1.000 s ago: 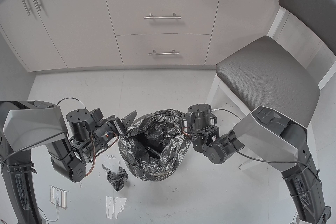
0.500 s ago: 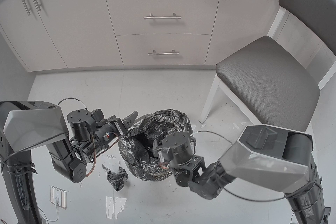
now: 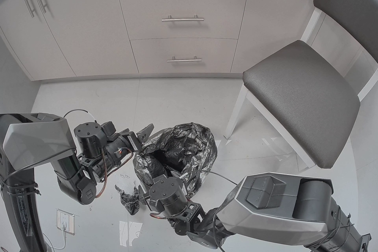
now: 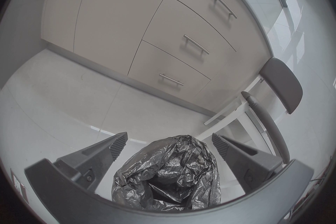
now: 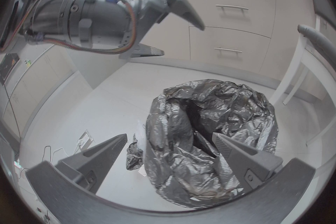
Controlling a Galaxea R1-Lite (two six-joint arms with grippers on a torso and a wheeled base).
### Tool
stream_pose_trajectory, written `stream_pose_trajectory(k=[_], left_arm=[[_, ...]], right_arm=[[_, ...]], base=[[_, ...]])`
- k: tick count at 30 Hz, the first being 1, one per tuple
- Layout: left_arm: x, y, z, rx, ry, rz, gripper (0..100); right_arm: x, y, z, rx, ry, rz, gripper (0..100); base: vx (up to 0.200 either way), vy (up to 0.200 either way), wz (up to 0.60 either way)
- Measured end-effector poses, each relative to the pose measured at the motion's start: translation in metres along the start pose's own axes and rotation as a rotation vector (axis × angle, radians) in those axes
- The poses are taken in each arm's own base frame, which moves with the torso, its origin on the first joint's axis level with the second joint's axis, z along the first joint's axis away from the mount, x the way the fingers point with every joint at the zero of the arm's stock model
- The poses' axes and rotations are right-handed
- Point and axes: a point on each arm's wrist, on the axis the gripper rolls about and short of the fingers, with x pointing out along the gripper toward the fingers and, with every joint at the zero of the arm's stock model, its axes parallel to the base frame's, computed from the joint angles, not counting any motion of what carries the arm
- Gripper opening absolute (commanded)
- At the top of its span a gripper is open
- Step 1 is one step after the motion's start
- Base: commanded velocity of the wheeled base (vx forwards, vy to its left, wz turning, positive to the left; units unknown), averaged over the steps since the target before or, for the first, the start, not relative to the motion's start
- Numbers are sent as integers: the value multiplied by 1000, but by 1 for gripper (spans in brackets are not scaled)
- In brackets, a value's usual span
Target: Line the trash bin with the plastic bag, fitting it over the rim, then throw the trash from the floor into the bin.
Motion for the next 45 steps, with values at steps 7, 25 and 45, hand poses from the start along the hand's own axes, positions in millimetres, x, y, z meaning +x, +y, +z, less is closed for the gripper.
stream_pose_trajectory(k=[7, 25, 45], left_arm=[[1, -2, -1, 1, 2, -6, 100], [1, -1, -2, 0, 6, -2, 100], [0, 3, -3, -4, 8, 9, 100]], right_arm=[[6, 21, -10, -7, 0, 87, 100], [15, 48, -36, -12, 5, 157, 100], [2, 69, -39, -25, 1, 205, 100]], base=[[0, 0, 0], [0, 0, 0], [0, 0, 0]])
